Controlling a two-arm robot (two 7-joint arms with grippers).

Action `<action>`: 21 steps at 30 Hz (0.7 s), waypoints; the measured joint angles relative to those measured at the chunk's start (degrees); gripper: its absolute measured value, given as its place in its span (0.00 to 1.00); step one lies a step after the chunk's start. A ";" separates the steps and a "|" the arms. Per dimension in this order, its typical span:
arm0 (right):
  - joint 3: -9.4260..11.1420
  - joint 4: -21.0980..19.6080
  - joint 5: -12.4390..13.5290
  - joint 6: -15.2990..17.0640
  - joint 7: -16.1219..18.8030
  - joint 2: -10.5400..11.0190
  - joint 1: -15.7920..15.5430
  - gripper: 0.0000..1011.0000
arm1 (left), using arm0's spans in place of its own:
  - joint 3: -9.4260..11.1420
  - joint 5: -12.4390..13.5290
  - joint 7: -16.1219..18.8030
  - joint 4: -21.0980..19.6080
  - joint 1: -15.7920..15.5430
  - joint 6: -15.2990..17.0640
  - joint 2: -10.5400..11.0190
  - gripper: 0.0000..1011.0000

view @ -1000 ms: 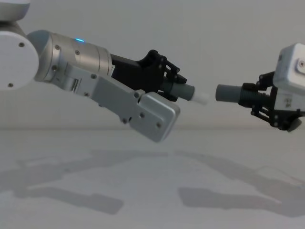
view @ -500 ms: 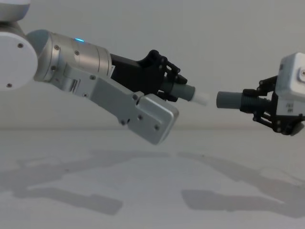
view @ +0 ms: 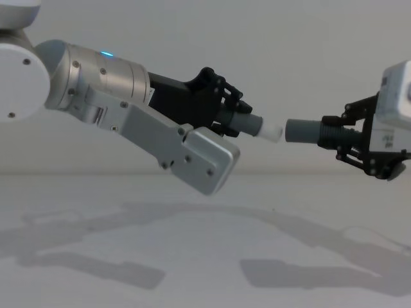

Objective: Use both hands to pick up one end of the pipe from the table, align the ends, and insert them.

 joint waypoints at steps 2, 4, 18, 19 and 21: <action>0.04 -0.04 0.06 -0.11 0.13 -0.04 -0.03 0.27 | 0.01 0.02 0.02 0.00 -0.01 -0.02 0.01 0.36; 0.08 -0.07 0.10 -0.16 0.23 -0.13 -0.04 0.27 | 0.02 0.03 0.03 0.00 -0.02 -0.03 0.00 0.36; -0.03 0.83 -0.15 -0.02 0.94 -1.64 0.44 0.27 | 0.03 0.11 0.04 0.01 -0.02 -0.06 0.01 0.36; -0.07 0.98 -0.21 0.01 0.95 -1.79 0.52 0.27 | 0.03 0.12 0.04 0.01 -0.02 -0.06 0.01 0.36; -0.09 1.05 -0.23 0.01 0.97 -1.86 0.56 0.27 | 0.03 0.12 0.04 0.01 -0.02 -0.06 0.01 0.36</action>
